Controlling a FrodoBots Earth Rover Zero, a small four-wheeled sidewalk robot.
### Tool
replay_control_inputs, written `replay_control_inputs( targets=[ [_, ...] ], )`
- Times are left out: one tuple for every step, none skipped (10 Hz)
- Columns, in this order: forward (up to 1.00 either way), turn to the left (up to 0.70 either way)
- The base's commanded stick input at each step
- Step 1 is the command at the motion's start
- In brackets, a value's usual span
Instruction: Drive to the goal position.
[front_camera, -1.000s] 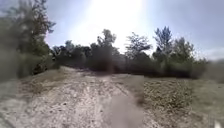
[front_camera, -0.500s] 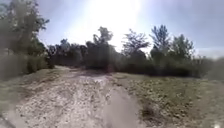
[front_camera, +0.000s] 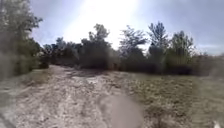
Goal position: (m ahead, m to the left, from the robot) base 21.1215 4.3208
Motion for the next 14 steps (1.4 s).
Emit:
replay_control_inputs(
  targets=[
    [0.70, 0.35],
    [0.70, 0.35],
    [0.70, 0.35],
    [0.70, 0.11],
    [0.70, 0.00],
    [0.70, 0.00],
    [0.70, 0.00],
    [0.70, 0.00],
    [0.70, 0.00],
    [0.70, 0.00],
    [0.70, 0.00],
    [0.70, 0.00],
    [0.70, 0.00],
    [0.70, 0.00]
  ],
)
